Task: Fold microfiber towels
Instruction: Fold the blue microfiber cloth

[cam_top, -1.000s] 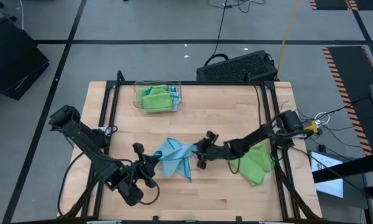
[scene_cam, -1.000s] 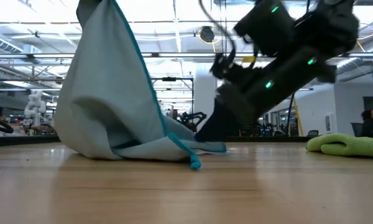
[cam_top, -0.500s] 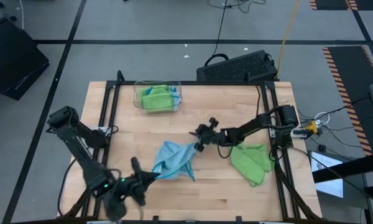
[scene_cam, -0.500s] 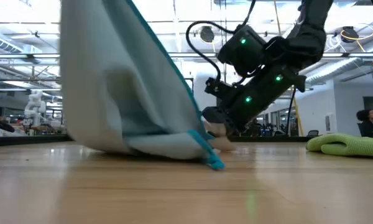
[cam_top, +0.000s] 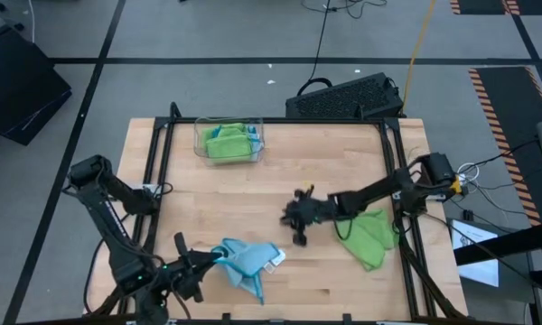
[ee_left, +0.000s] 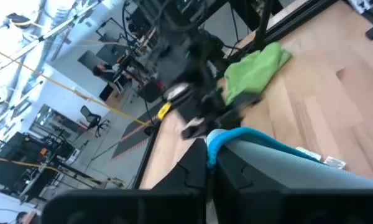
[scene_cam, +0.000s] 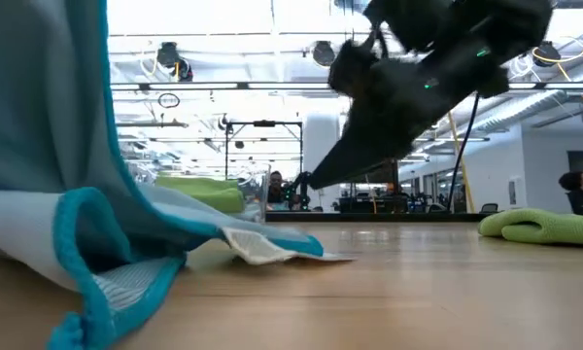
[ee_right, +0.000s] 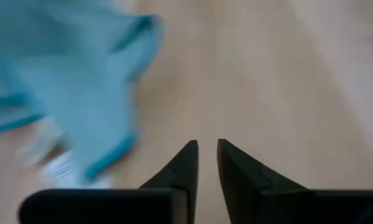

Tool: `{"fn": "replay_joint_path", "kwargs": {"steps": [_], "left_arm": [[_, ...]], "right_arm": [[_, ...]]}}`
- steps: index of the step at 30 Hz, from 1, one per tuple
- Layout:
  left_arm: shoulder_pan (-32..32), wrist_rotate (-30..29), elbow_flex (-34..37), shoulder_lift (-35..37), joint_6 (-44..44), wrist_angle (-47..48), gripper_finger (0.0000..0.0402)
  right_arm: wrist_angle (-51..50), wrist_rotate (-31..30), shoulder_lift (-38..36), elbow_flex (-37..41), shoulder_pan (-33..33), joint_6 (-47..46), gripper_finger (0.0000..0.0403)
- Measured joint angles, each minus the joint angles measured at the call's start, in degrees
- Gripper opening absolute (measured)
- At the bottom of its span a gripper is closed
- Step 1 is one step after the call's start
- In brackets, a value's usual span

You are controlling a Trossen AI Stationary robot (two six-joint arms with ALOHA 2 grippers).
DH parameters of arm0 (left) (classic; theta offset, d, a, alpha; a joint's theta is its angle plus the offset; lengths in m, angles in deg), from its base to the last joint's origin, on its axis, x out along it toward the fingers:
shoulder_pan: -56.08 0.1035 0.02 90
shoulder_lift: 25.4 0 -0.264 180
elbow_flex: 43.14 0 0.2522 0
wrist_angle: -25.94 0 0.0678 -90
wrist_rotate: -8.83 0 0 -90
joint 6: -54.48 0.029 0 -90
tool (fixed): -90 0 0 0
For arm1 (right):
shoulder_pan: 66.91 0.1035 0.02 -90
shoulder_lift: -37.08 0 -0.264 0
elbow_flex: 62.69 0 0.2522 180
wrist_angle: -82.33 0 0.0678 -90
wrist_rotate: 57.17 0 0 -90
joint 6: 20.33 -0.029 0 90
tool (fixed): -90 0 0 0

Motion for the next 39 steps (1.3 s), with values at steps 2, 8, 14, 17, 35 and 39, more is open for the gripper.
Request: {"fn": "replay_joint_path", "kwargs": {"steps": [2, 8, 14, 17, 35, 39], "left_arm": [[0.6, 0.5, 0.0, 0.0, -1.2, 1.2, 0.0005], [2.5, 0.5, 0.0, 0.0, -2.6, 1.8, 0.0013], [4.5, 0.6, 0.0, 0.0, -3.0, 1.8, 0.0005], [5.2, 0.7, 0.0, 0.0, -3.5, 1.8, 0.0013], [8.7, 5.5, 0.0, 0.0, -4.2, 2.5, 0.0005], [8.7, 5.7, 0.0, 0.0, -5.0, 3.2, 0.0013]], "right_arm": [[1.0, -0.6, 0.5, 0.0, 3.7, 1.7, 0.0082], [7.0, -9.5, 2.9, 0.0, 14.7, 11.0, 0.0158], [9.7, -20.0, 6.1, 0.0, 18.8, 17.8, 0.0174], [11.2, -20.0, 7.8, 0.0, 18.8, 20.8, 0.0165], [11.7, -15.0, 15.1, -5.2, 16.1, 31.0, 0.0148], [8.8, -14.7, 15.1, -5.6, 14.7, 28.6, 0.0152]]}}
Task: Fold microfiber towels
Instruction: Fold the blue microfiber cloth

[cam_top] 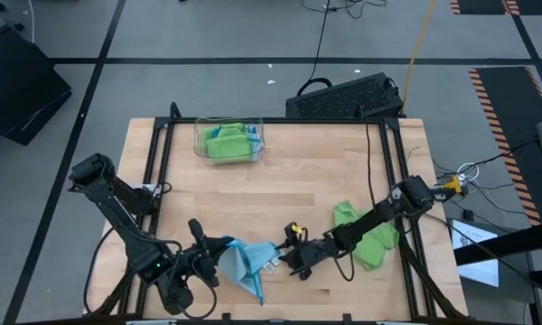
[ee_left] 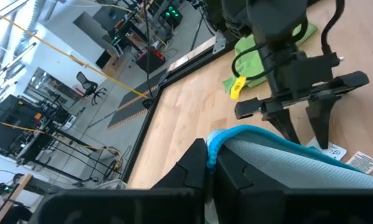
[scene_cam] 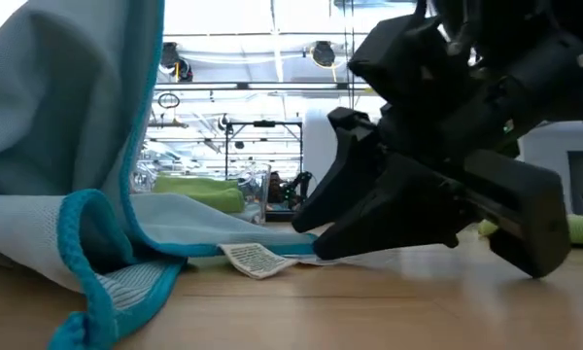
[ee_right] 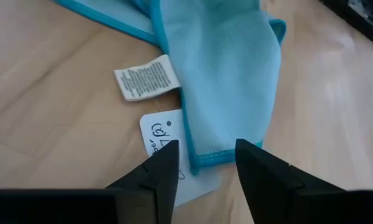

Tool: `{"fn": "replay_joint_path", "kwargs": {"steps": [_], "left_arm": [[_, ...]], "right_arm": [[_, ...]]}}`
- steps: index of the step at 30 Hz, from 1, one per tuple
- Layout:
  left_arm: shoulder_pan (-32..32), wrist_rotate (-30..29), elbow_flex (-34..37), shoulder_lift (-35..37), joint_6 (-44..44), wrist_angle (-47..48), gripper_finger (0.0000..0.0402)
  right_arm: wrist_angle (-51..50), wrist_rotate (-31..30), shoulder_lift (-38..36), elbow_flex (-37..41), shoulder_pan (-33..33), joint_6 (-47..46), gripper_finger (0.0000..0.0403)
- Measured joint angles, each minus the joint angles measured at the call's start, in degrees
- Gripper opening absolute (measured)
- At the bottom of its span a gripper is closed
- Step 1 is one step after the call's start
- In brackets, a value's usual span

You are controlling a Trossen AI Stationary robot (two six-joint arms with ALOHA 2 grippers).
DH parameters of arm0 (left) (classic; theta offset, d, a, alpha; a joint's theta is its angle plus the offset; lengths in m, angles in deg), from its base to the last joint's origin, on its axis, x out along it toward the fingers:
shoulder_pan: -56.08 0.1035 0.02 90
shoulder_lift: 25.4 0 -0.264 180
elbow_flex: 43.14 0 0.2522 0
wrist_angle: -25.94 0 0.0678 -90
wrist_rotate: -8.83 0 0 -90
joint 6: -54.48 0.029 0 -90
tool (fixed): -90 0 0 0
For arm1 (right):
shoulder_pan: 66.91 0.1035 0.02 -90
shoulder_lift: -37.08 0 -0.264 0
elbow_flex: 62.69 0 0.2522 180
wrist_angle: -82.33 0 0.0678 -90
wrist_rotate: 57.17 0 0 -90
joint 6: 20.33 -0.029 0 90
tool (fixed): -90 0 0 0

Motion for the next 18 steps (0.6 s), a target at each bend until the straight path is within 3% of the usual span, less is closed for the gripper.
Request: {"fn": "replay_joint_path", "kwargs": {"steps": [7, 14, 18], "left_arm": [[0.0, 0.1, 0.0, 0.0, -0.5, 0.5, 0.0007], [0.0, 0.3, 0.0, 0.0, -1.1, 1.4, 0.0006], [0.4, -0.5, 0.0, 0.0, 0.6, 2.3, 0.0009]], "right_arm": [[0.9, 6.3, 1.7, -0.1, -2.6, -4.7, 0.0127], [-0.4, 7.2, 1.0, 0.1, -2.7, -8.0, 0.0022], [-5.3, 6.8, -2.7, 0.3, -2.2, -7.8, 0.0012]]}}
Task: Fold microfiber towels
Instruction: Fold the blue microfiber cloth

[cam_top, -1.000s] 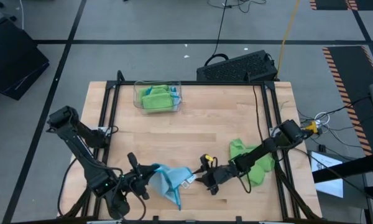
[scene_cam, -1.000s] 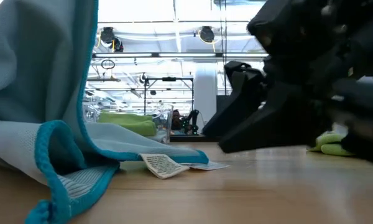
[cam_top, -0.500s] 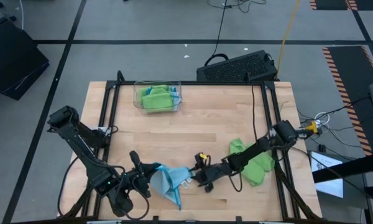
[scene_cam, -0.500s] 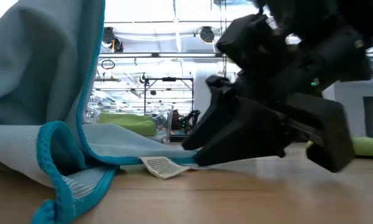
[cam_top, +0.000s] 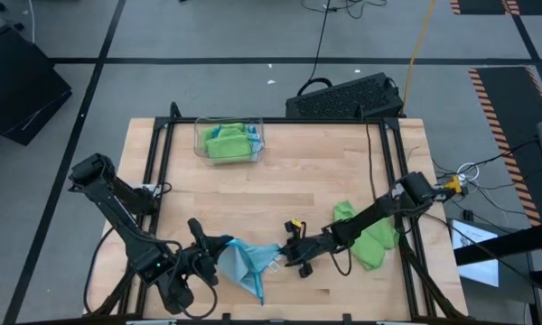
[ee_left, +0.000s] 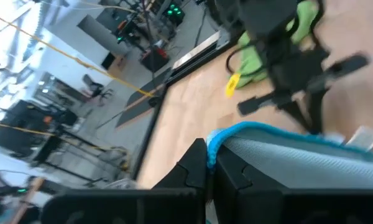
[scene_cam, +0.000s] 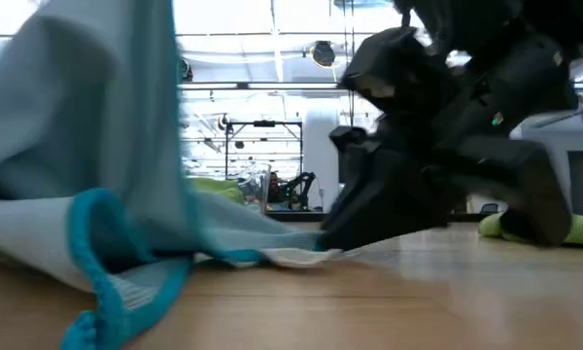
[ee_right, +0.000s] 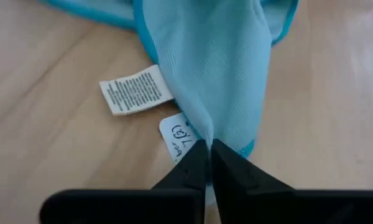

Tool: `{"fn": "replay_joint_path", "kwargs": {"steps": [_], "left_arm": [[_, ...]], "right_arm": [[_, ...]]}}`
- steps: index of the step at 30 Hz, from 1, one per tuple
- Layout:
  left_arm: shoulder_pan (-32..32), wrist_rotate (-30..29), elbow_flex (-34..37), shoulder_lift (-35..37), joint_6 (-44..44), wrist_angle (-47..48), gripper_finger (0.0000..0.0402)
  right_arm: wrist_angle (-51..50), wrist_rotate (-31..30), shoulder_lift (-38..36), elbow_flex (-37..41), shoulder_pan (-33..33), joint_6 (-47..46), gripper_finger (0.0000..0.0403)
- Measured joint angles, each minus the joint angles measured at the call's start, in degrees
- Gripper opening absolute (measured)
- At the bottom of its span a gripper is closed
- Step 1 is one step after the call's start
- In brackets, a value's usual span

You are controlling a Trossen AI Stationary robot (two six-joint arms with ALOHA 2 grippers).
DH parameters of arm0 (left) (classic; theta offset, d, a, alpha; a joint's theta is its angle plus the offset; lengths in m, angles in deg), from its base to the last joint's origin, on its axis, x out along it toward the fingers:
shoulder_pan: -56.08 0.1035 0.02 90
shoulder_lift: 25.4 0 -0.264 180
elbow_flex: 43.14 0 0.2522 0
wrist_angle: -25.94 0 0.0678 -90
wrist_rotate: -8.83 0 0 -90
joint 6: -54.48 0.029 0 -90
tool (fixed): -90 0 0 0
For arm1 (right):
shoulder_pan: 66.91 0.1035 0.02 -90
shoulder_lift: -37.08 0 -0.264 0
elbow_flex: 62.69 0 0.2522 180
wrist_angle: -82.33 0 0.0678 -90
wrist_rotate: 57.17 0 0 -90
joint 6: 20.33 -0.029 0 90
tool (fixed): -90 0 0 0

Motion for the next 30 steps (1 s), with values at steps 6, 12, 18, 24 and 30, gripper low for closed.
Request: {"fn": "replay_joint_path", "kwargs": {"steps": [6, 12, 18, 24, 30], "left_arm": [[3.3, -2.1, 0.0, 0.0, 4.2, 2.0, 0.0008], [8.7, -2.7, 0.0, 2.4, 8.0, 1.7, 0.0011], [13.9, -2.8, 0.0, 10.8, 11.0, -2.0, 0.0005], [21.8, 10.8, 0.0, 21.6, 9.6, -9.0, 0.0014], [23.8, 32.2, 3.8, 24.3, -3.9, -6.9, 0.0009]], "right_arm": [[-11.9, -7.4, -13.9, -0.1, -0.1, -1.9, 0.0005], [-25.3, -22.4, -33.7, 0.0, -1.6, -1.9, 0.0004], [-26.1, -23.5, -55.0, 0.0, -5.8, 5.6, 0.0003], [-26.0, -15.1, -68.3, -0.2, -12.4, 0.7, 0.0003], [-33.1, -1.5, -67.6, 5.9, -11.0, -12.1, 0.0002]]}}
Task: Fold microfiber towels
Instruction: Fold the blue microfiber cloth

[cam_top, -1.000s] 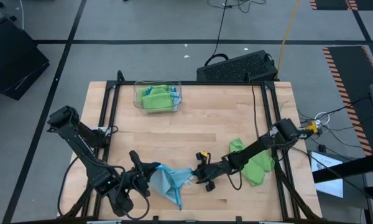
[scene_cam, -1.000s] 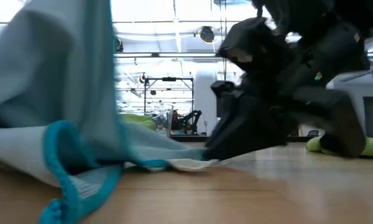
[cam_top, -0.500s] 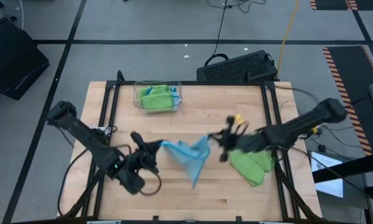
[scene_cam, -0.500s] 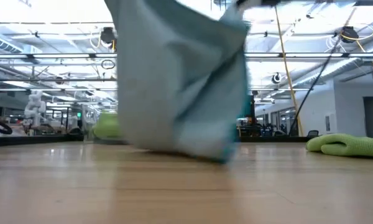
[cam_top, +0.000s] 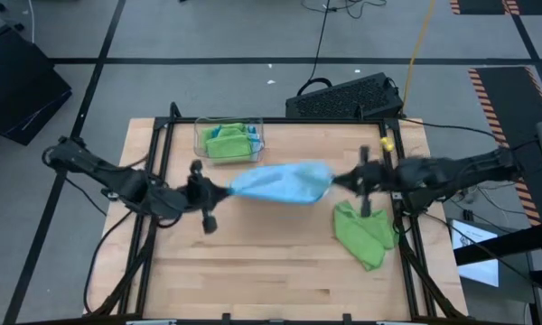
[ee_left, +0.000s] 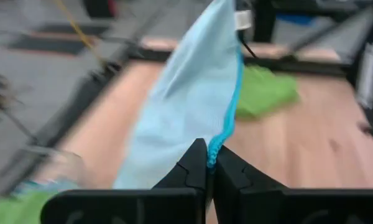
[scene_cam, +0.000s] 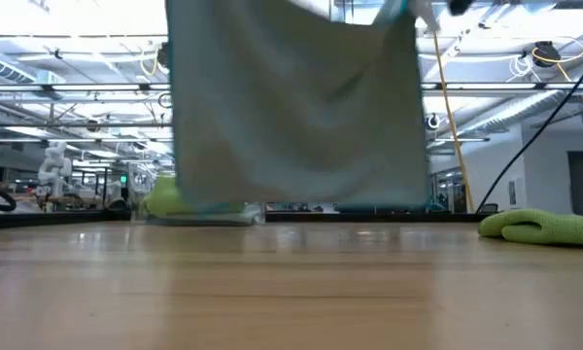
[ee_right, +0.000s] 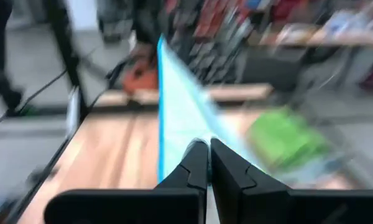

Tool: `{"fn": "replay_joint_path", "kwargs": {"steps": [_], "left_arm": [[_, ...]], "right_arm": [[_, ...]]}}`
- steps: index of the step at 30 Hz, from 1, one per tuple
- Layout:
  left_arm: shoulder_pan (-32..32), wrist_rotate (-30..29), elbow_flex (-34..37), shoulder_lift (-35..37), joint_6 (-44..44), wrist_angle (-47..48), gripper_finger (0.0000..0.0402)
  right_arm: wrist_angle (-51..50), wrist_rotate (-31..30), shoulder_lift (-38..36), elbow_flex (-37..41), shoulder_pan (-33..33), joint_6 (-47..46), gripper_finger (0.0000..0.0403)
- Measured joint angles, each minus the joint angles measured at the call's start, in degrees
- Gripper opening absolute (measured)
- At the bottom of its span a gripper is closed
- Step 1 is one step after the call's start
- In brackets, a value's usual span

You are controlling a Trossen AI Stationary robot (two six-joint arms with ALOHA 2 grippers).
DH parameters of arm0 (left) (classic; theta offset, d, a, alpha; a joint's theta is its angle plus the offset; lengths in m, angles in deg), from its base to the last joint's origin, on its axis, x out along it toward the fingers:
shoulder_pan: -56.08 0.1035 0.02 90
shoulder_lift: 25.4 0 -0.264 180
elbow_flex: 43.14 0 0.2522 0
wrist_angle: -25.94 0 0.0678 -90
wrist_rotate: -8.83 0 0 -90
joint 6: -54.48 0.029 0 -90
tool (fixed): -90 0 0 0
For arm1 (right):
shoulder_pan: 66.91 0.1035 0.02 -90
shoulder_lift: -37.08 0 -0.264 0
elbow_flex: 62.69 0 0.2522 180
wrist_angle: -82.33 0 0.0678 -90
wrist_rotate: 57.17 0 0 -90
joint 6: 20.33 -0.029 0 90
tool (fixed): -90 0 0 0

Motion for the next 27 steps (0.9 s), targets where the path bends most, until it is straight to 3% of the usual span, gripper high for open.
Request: {"fn": "replay_joint_path", "kwargs": {"steps": [4, 13, 20, 27], "left_arm": [[-1.0, 6.5, 4.5, -2.2, -4.8, -2.8, 0.0014], [-8.0, 14.4, 12.5, -9.1, -13.0, -17.0, 0.0013], [-13.4, 15.3, 13.5, -15.2, -18.1, -20.5, 0.0005], [-14.5, 15.4, 13.5, -23.6, -17.6, -28.2, 0.0017]], "right_arm": [[4.9, 6.8, 3.8, 7.7, 1.1, -6.7, 0.0002], [34.0, 15.4, 19.5, 21.3, 7.5, -19.1, 0.0002], [35.7, 15.5, 29.3, 21.8, 13.9, -27.5, 0.0002], [38.3, 15.5, 37.0, 21.7, 16.1, -33.7, 0.0006]]}}
